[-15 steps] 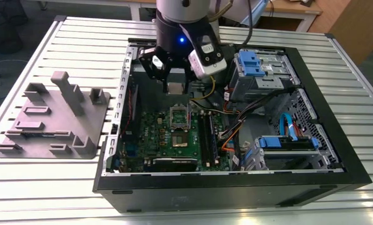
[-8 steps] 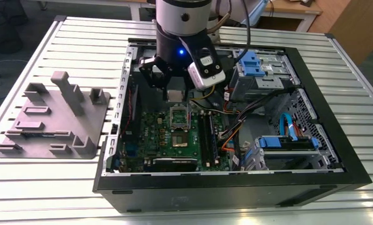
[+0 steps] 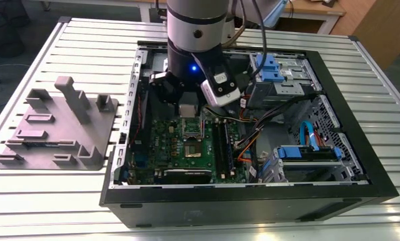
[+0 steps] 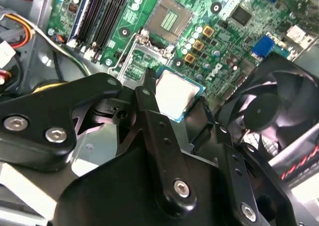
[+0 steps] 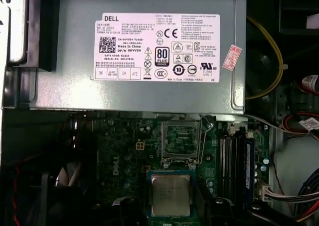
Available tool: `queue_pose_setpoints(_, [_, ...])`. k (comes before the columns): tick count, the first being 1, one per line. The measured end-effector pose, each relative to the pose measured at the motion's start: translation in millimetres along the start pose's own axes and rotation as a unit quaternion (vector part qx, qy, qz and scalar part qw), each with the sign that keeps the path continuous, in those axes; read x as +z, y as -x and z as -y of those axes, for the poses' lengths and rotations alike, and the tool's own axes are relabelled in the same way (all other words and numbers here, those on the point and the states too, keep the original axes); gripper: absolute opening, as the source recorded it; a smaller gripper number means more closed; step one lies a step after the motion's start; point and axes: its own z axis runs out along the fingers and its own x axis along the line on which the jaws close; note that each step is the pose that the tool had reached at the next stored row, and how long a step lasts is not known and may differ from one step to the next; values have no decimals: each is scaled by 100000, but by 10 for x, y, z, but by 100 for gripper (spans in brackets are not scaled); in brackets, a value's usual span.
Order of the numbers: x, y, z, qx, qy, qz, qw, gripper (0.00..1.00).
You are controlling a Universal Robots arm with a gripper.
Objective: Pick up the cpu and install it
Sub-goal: 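Place the cpu into insertion slot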
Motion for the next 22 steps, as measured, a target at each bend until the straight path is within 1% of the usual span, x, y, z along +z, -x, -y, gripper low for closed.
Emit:
queue_pose_setpoints(4, [50,0,52,2,6,3,100000,47])
queue_pose_setpoints(7, [69,-1,68,4,7,3,100000,47])
queue_pose_setpoints(13, [75,0,70,4,13,6,100000,47])
queue_pose_setpoints(22, [89,0,103,1,0,-1,100000,47])
